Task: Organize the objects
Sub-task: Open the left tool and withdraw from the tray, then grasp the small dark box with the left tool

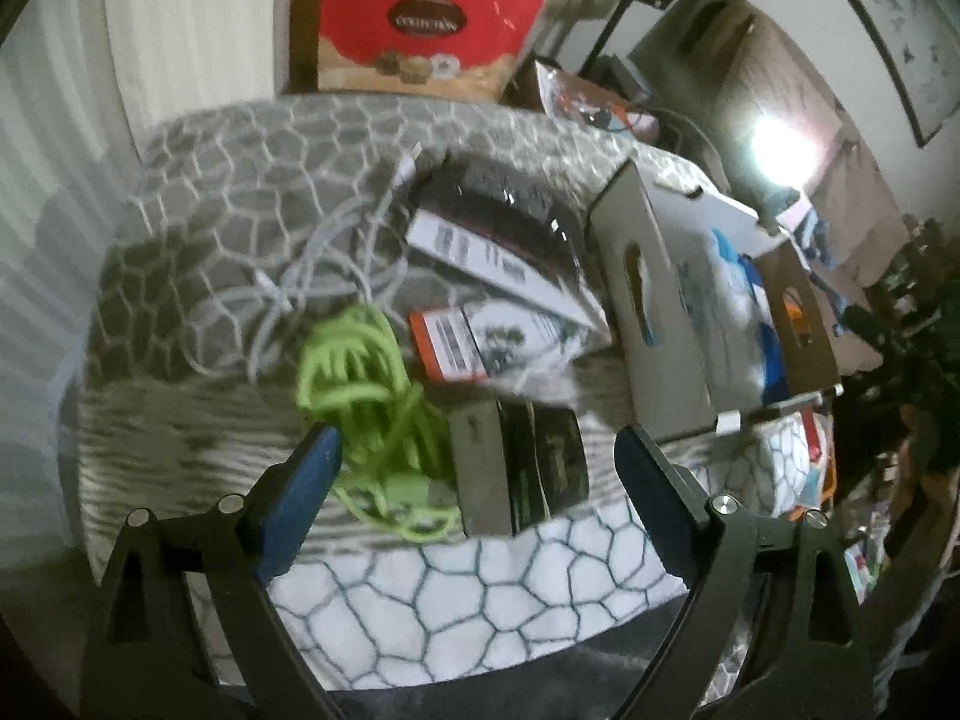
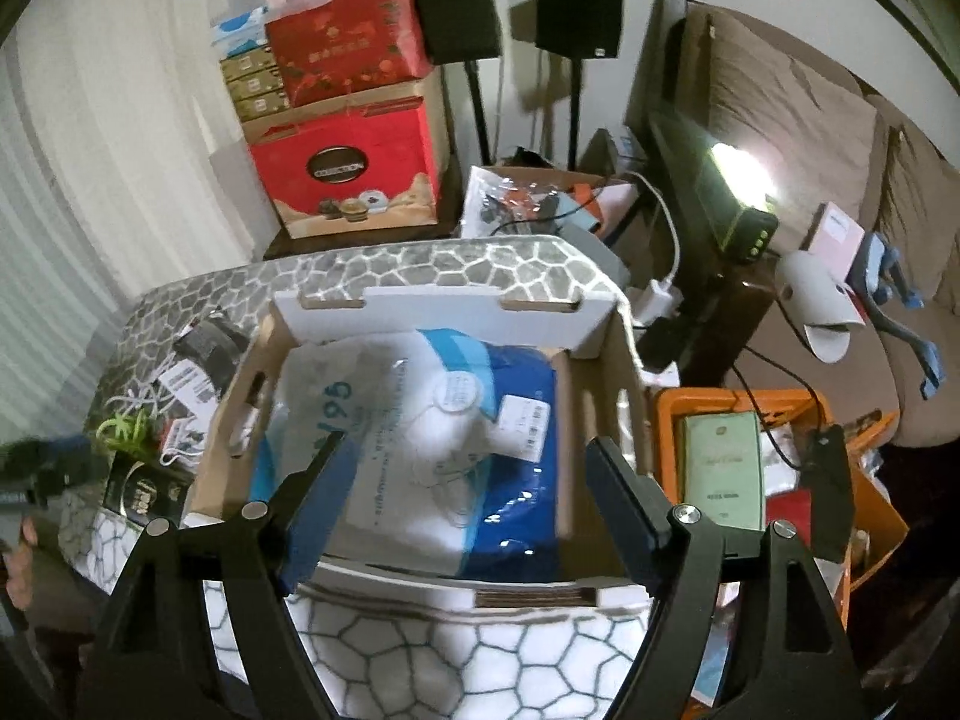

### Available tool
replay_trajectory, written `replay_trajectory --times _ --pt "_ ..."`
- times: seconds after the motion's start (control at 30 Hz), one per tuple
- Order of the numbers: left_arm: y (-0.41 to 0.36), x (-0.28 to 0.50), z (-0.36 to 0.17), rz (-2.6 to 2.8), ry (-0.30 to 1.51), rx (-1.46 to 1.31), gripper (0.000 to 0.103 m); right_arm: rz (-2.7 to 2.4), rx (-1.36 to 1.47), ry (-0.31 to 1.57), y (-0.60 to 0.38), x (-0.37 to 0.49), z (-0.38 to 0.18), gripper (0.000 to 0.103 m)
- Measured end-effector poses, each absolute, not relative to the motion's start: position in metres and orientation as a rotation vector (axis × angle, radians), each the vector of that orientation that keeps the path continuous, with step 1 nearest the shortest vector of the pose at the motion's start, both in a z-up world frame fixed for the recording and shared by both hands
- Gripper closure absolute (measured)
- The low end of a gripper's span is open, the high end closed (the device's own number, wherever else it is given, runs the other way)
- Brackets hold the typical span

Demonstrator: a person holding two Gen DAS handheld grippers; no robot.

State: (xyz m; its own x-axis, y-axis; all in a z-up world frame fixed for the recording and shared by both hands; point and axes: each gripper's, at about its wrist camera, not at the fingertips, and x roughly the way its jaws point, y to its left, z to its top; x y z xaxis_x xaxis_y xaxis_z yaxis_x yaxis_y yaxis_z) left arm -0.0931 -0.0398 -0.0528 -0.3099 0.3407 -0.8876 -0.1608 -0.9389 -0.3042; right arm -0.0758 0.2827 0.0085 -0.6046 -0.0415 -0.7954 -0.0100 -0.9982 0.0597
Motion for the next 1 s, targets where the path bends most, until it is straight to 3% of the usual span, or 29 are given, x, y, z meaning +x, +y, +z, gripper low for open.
replay_trajectory --times 0.43,0.57,0.73,0.83,0.9,0.97,1.0 --pt "-0.032 -0.089 -0.067 2.333 -0.205 -1.628 0.022 -2.859 1.541 -0.155 0.346 -0.090 -0.016 0.023" --pt "-0.041 -0.084 -0.059 2.357 -0.238 -1.605 0.023 -2.843 1.605 -0.167 0.356 -0.094 -0.030 0.036" --pt "-0.047 -0.078 -0.052 2.348 -0.267 -1.574 0.023 -2.799 1.662 -0.190 0.360 -0.085 -0.042 0.040" --pt "-0.041 -0.078 -0.054 2.333 -0.241 -1.581 0.024 -2.768 1.693 -0.181 0.358 -0.081 -0.049 0.050" --pt "-0.037 -0.080 -0.058 2.313 -0.248 -1.596 0.026 -2.746 1.721 -0.191 0.359 -0.081 -0.056 0.063" --pt "-0.034 -0.081 -0.060 2.304 -0.249 -1.597 0.028 -2.728 1.742 -0.214 0.360 -0.082 -0.062 0.083" --pt "-0.032 -0.081 -0.061 2.300 -0.248 -1.600 0.028 -2.722 1.749 -0.225 0.361 -0.083 -0.065 0.087"
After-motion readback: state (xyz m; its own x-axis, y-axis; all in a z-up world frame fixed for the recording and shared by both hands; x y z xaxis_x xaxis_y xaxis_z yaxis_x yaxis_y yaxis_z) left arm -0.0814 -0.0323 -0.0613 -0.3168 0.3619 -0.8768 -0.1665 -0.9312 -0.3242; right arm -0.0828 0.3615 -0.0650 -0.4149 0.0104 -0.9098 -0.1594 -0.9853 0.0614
